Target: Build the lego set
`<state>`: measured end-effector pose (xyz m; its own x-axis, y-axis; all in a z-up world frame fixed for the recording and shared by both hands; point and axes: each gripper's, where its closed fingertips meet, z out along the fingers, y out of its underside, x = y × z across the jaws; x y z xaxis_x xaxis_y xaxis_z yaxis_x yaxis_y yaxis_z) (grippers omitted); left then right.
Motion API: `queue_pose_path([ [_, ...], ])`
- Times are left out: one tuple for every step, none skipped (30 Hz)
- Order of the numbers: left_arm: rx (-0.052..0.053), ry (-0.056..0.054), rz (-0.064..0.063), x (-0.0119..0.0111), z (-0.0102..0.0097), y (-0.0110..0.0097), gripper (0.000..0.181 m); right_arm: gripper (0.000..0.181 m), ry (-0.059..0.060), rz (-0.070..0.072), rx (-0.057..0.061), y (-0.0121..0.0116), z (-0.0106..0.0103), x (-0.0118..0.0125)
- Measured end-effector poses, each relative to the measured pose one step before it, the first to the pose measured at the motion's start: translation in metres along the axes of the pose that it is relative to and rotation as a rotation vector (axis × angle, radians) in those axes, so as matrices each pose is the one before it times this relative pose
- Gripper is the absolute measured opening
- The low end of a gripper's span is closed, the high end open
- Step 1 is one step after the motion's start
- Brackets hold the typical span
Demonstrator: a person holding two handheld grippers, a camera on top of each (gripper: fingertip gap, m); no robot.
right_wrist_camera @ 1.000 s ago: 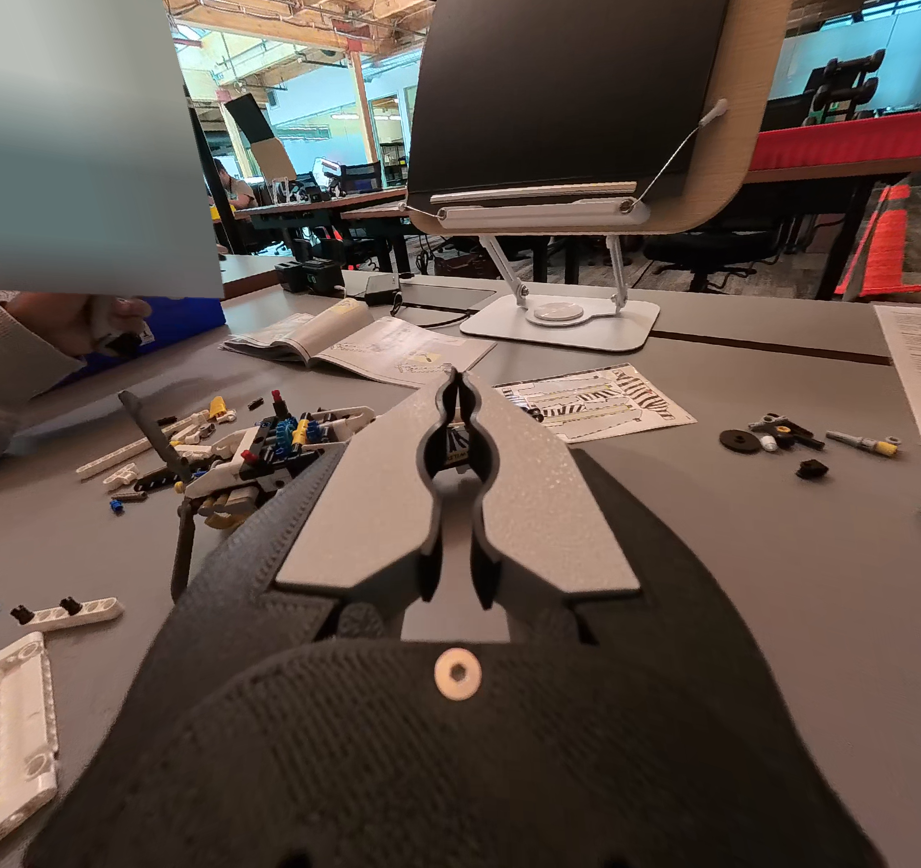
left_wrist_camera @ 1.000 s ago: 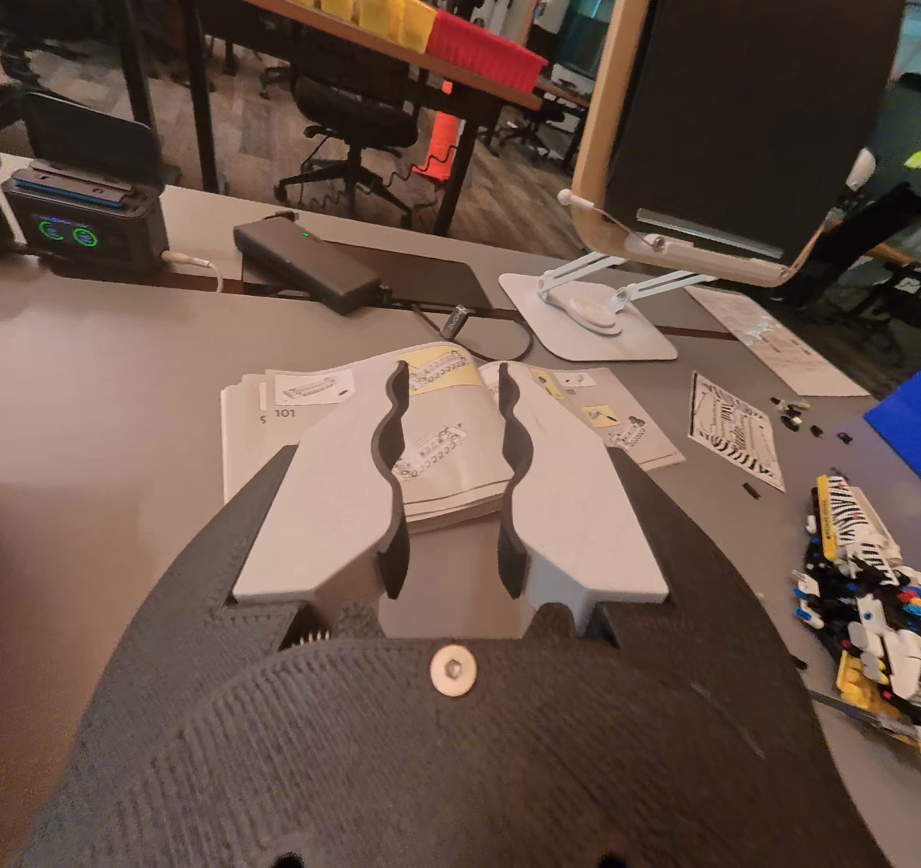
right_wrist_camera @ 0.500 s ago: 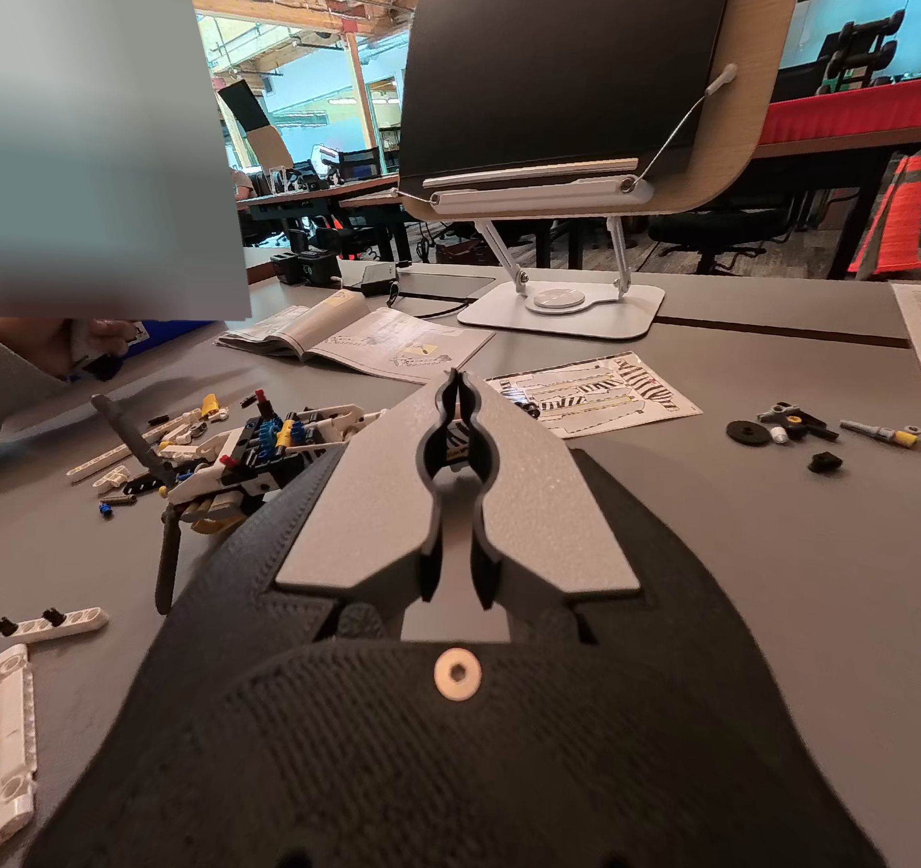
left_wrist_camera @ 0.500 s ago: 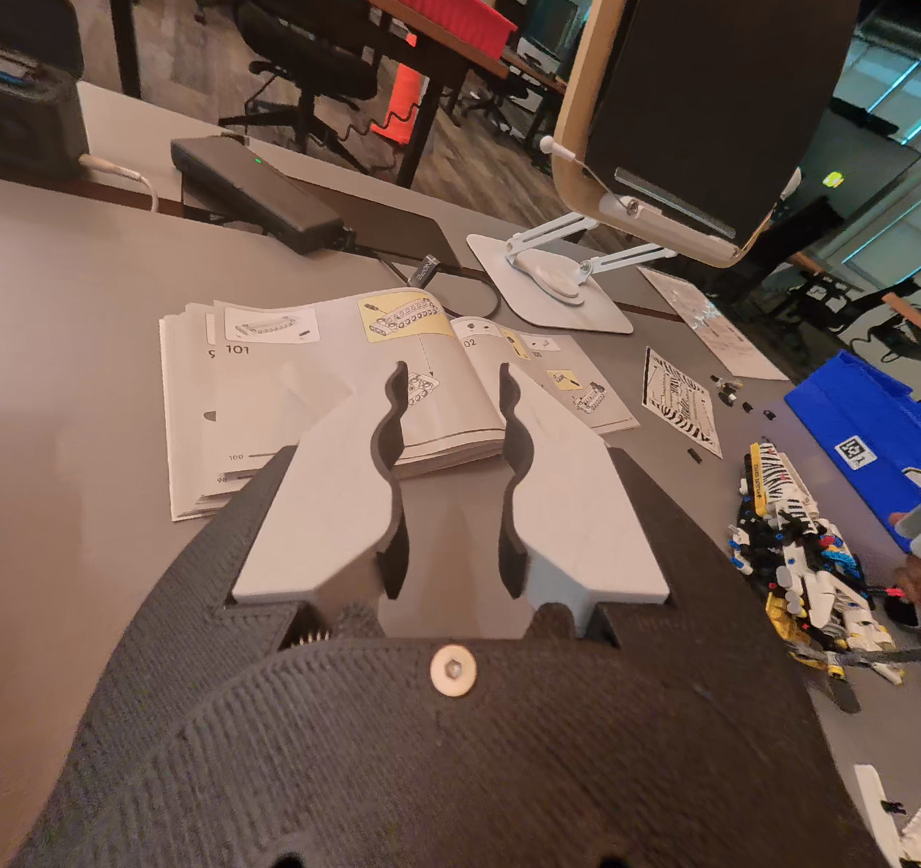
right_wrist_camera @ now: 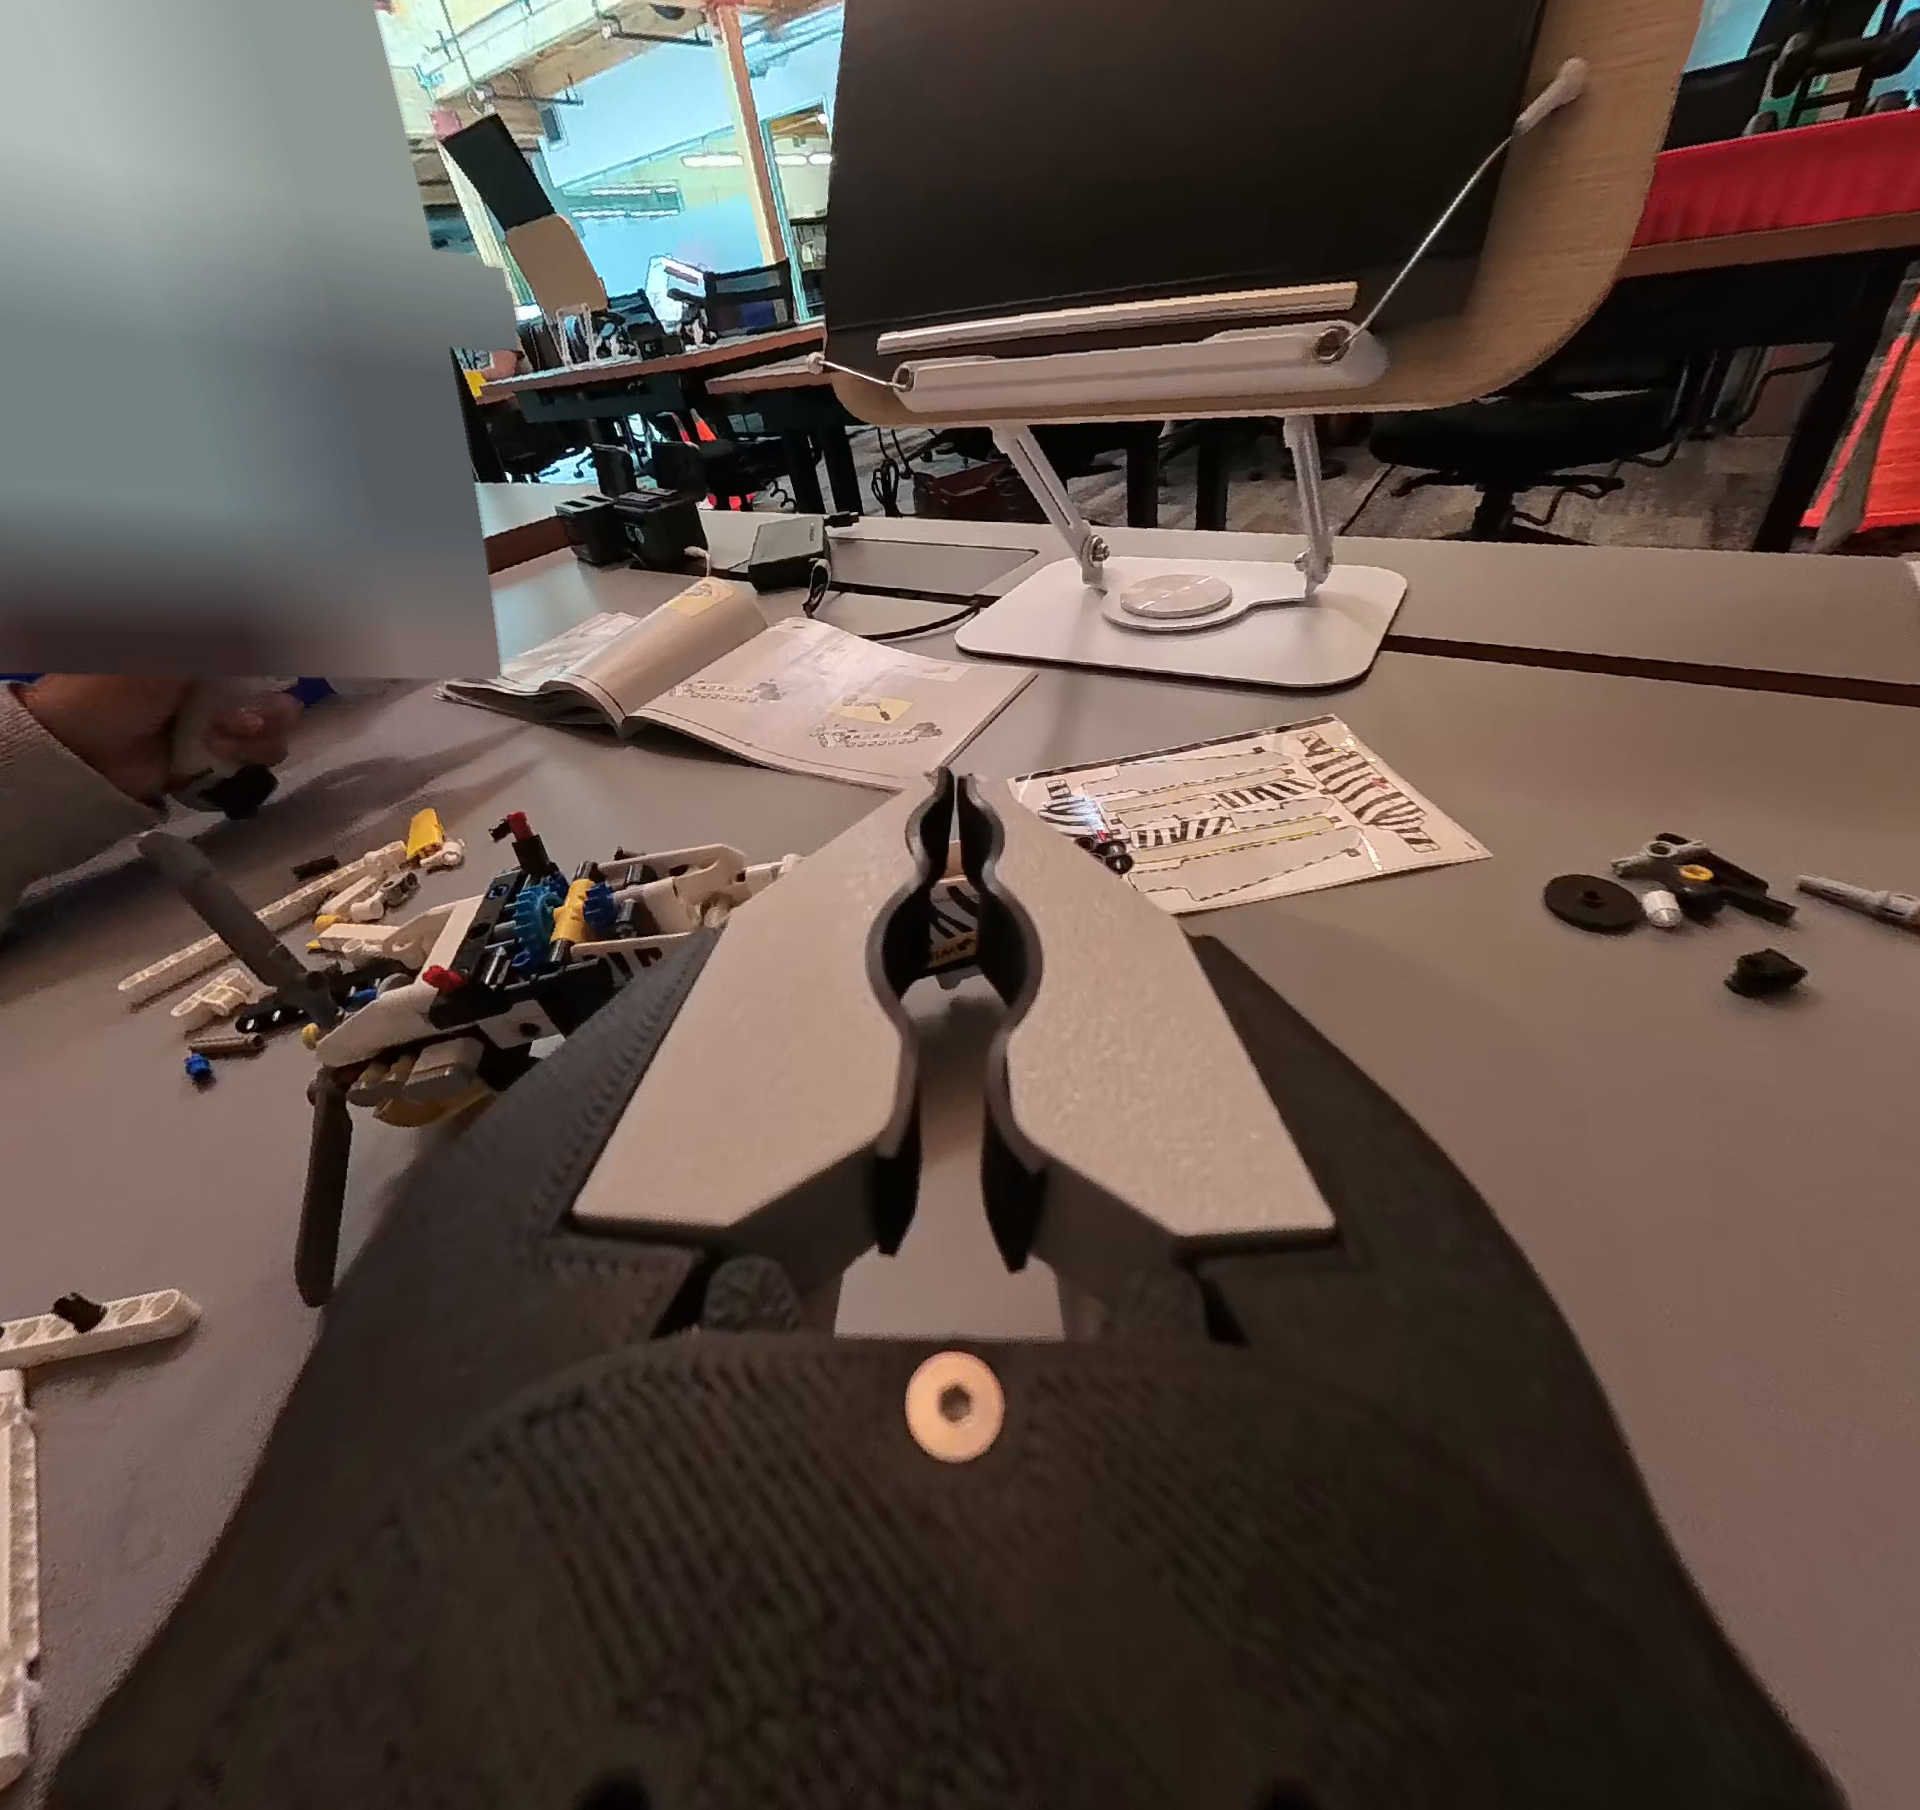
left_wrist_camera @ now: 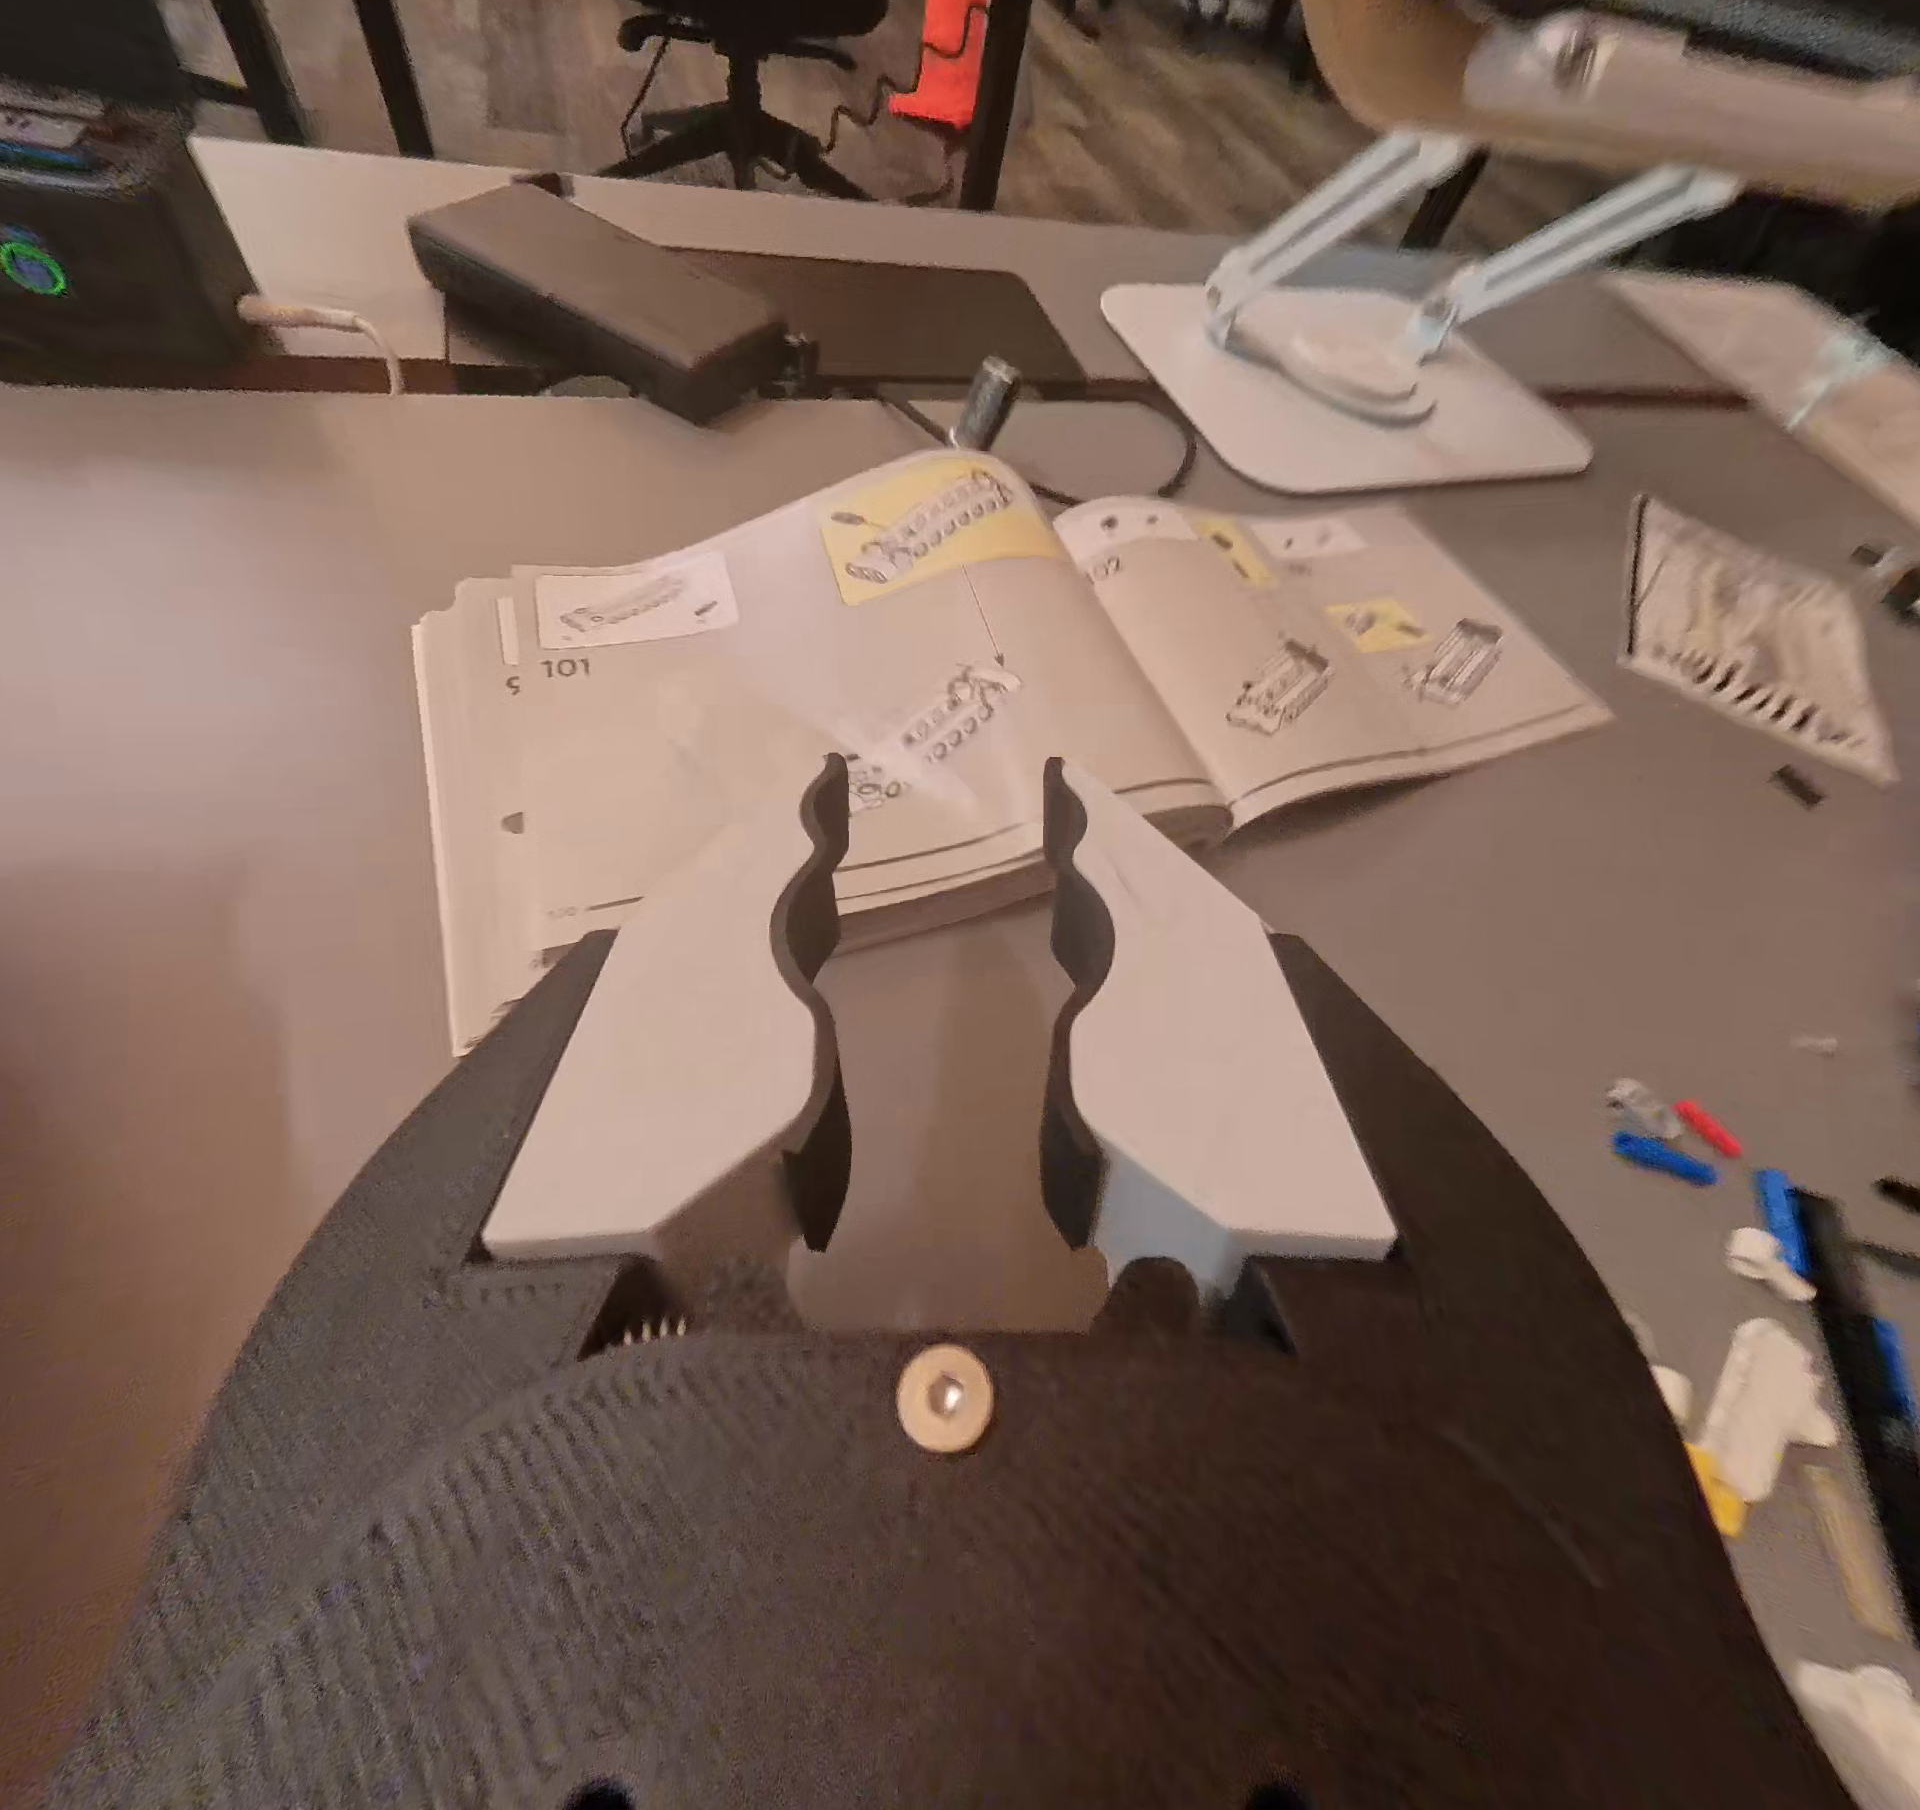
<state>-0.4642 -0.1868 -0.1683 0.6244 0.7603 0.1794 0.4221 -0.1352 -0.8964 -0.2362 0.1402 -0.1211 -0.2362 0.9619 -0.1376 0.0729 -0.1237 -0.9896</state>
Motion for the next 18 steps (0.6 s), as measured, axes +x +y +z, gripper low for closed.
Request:
queue_pose_path([
  [-0.019, -0.0131, 0.041, 0.00435, 0.00505, 0.0048, 0.036, 0.0, 0.0015, -0.0032, -0.0039, 0.00059, 0.00047, -0.0001],
  [-0.011, 0.0003, 0.0257, 0.00707, 0.00583, 0.00186, 0.036, 0.0, 0.0004, -0.0034, -0.0028, 0.00037, 0.00028, -0.00042],
  [0.0012, 0.0236, 0.0097, 0.01048, 0.0055, -0.00291, 0.036, 0.0, 0.0008, -0.0034, -0.0023, 0.00028, 0.0003, -0.00026],
  [0.0216, 0.0282, 0.0003, 0.01076, 0.00529, -0.00725, 0.035, 0.0, 0.0008, -0.0029, -0.0032, 0.00037, 0.00052, -0.00023],
  [0.0106, 0.0112, 0.0062, 0.00726, 0.00561, -0.00625, 0.033, 0.0, -0.001, -0.0022, -0.0054, 0.00066, 0.00065, -0.00046],
  [-0.0143, -0.0135, 0.0211, 0.00261, 0.00538, -0.00166, 0.03, 0.0, -0.0023, -0.0037, -0.0071, 0.0009, 0.0008, -0.00077],
  [-0.0257, -0.0306, 0.0314, -0.0013, 0.00451, 0.00255, 0.028, 0.0, -0.0012, -0.0068, -0.0043, 0.00059, 0.0004, -0.00086],
  [-0.0332, -0.0502, 0.0294, -0.00552, 0.00411, 0.00666, 0.026, 0.0, 0.0012, -0.0088, -0.0012, 0.00023, 0.00011, -0.00081],
  [-0.0433, -0.0451, 0.0219, -0.00602, 0.00437, 0.00953, 0.024, 0.0, 0.0013, -0.0089, -0.0004, 0.00012, 0.00007, -0.00083],
  [-0.0491, -0.0075, -0.0015, -0.00235, 0.00282, 0.00665, 0.022, 0.0, 0.0001, -0.0072, -0.0022, 0.00041, 0.00028, -0.00082],
  [-0.0136, 0.0024, -0.0275, -0.00272, 0.00141, 0.0017, 0.022, 0.0, -0.0021, -0.0056, -0.0043, 0.00052, 0.00054, -0.00083],
  [0.0011, 0.0005, -0.0414, -0.00439, -0.00007, -0.00005, 0.022, 0.0, -0.0032, -0.0039, -0.0053, 0.00073, 0.00067, -0.00104],
  [-0.0038, 0.0047, -0.0461, -0.00437, 0.00017, 0.00084, 0.021, 0.0, -0.0039, -0.0025, -0.0048, 0.00062, 0.00076, -0.00102],
  [-0.0186, 0.0114, -0.0421, -0.00339, 0.00105, 0.00275, 0.021, 0.0, -0.0048, -0.0021, -0.0024, 0.00033, 0.00054, -0.00127],
  [-0.0346, 0.0164, -0.0339, -0.00198, 0.00202, 0.00515, 0.02, 0.0, -0.0034, -0.0026, -0.0013, 0.0002, 0.00043, -0.00108],
  [-0.0433, 0.0231, -0.0247, -0.00031, 0.00266, 0.00618, 0.019, 0.0, -0.0011, -0.0039, -0.0021, 0.00031, 0.00025, -0.00059],
  [-0.0318, 0.0176, -0.0218, -0.00026, 0.00229, 0.0044, 0.019, 0.0, -0.002, -0.0017, -0.0017, 0.00023, 0.00015, -0.0004],
  [-0.0036, 0.0119, -0.015, -0.00021, 0.00038, 0.00045, 0.019, 0.0, -0.0032, 0.003, -0.0003, -0.00001, 0.00001, -0.00002],
])
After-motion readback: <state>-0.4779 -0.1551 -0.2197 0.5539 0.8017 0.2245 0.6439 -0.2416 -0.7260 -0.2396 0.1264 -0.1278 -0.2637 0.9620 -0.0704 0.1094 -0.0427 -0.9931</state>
